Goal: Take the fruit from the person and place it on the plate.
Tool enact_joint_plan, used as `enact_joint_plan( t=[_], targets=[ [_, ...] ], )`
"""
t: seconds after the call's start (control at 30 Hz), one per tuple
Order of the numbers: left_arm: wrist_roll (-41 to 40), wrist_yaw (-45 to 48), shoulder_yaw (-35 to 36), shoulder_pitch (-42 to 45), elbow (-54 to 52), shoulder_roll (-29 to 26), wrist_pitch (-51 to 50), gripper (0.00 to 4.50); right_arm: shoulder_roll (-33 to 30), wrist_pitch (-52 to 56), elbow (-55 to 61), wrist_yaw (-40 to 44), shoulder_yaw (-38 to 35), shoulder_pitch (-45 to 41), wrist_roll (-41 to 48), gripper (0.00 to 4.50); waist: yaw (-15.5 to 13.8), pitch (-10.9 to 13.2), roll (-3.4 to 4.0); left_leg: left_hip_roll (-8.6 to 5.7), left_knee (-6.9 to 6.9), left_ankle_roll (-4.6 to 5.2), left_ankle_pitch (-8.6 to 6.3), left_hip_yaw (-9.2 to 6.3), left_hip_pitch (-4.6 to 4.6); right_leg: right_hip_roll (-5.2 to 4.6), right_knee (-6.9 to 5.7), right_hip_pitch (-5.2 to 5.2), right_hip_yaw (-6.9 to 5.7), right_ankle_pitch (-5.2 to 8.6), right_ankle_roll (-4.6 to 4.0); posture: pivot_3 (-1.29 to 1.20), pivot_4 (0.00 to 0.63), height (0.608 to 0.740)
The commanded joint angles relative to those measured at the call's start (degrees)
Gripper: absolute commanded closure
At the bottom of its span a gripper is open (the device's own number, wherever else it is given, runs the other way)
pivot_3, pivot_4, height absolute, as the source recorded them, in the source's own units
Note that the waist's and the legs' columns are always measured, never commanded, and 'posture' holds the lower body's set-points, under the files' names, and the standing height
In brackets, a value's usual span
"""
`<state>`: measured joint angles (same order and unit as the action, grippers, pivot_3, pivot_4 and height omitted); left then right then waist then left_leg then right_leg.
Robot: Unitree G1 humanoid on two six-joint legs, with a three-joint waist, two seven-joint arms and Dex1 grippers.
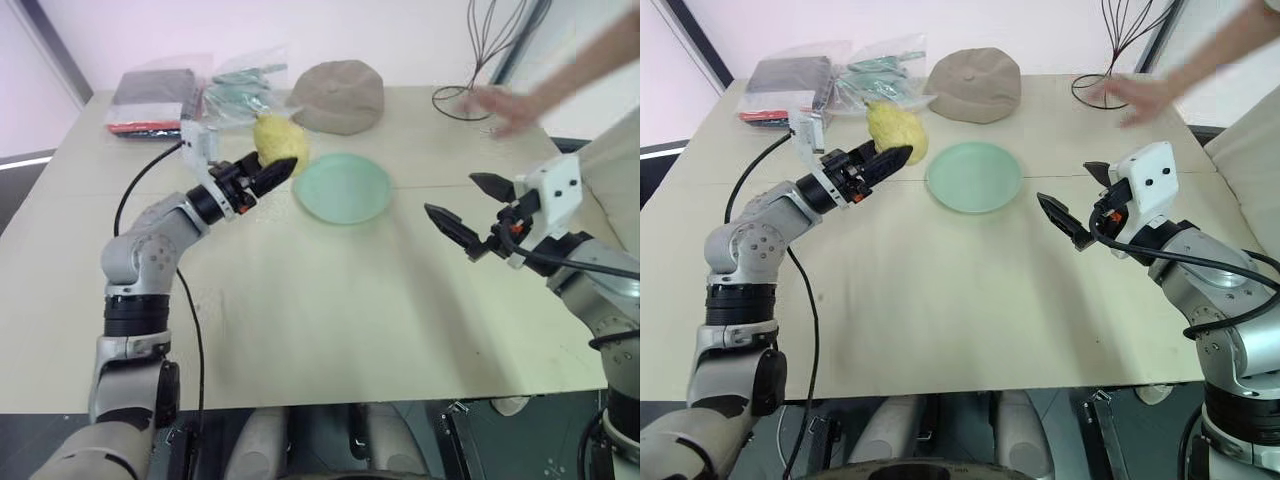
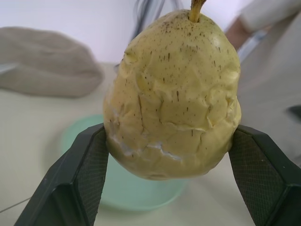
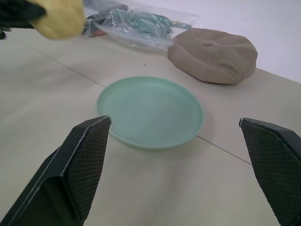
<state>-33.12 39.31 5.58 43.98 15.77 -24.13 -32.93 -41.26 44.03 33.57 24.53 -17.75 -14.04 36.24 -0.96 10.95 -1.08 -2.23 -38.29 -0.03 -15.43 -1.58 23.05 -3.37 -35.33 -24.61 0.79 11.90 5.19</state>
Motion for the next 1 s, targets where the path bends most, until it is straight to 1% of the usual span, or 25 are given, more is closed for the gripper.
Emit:
enact_joint_plan(
  t=[0.03,0.17,0.27,0.37,0.5,0.6,0.8,1.0],
  targets=[
    [7.5,4.7,-3.4,9.8,12.5,-0.9,8.3,1.24,0.1,-0.8,1.9,-0.2,0.0,-0.8,0.1,0.00,0.0,0.0,-0.01,-0.01,-0.01,0.00,0.00,0.00,0.02,0.01,0.04,0.00,-0.01,0.00,0.00,0.00,0.150,0.740],
    [14.7,9.3,-6.7,19.8,30.4,0.2,16.4,1.24,0.4,-1.1,2.2,-0.5,0.6,-0.8,-0.2,0.00,0.2,0.0,-0.01,-0.01,0.01,0.03,-0.01,0.02,0.06,0.02,0.10,-0.02,-0.03,-0.01,0.02,0.00,0.150,0.740],
    [17.8,11.8,-7.4,24.8,39.9,1.8,20.0,1.24,0.6,-1.2,2.7,-0.8,0.6,-0.4,-0.3,0.00,0.3,0.0,-0.01,0.00,0.07,0.08,-0.04,0.04,0.07,0.01,0.10,-0.06,-0.04,-0.01,0.03,0.00,0.150,0.740],
    [21.1,13.5,-8.2,27.7,46.4,4.2,22.3,1.24,1.0,-1.2,3.6,-1.6,0.4,0.6,-0.3,0.00,0.2,0.0,-0.01,0.00,0.07,0.11,-0.06,0.04,0.15,0.00,0.09,-0.13,-0.05,0.00,0.03,0.00,0.150,0.740],
    [24.6,13.3,-8.6,28.5,51.5,6.5,25.3,1.24,1.5,-0.9,4.6,-2.5,-0.2,1.5,-0.2,0.00,0.3,0.0,-0.02,0.00,0.06,0.11,-0.06,0.04,0.21,-0.01,0.07,-0.19,-0.04,-0.02,0.07,0.00,0.150,0.740],
    [26.7,11.4,-8.5,28.7,54.2,8.3,27.1,1.24,1.7,-0.9,5.1,-3.0,-0.4,2.2,-0.1,0.00,0.2,0.0,-0.02,0.00,0.06,0.11,-0.06,0.03,0.22,-0.01,0.04,-0.20,-0.05,-0.02,0.07,0.00,0.150,0.740],
    [29.9,8.5,-8.2,28.6,56.7,11.4,30.1,1.24,1.5,-0.8,5.4,-3.4,-0.7,2.5,0.2,0.00,0.2,0.0,-0.02,0.00,0.04,0.11,-0.06,0.03,0.23,-0.02,0.04,-0.21,-0.05,-0.04,0.10,0.00,0.150,0.740],
    [32.5,7.8,-8.3,28.1,57.5,12.8,32.3,1.24,1.2,-0.6,5.6,-3.6,-1.0,2.4,0.4,0.00,0.3,0.0,-0.02,0.00,0.04,0.11,-0.06,0.03,0.22,-0.02,0.04,-0.21,-0.04,-0.04,0.11,0.00,0.150,0.740]
  ],
)
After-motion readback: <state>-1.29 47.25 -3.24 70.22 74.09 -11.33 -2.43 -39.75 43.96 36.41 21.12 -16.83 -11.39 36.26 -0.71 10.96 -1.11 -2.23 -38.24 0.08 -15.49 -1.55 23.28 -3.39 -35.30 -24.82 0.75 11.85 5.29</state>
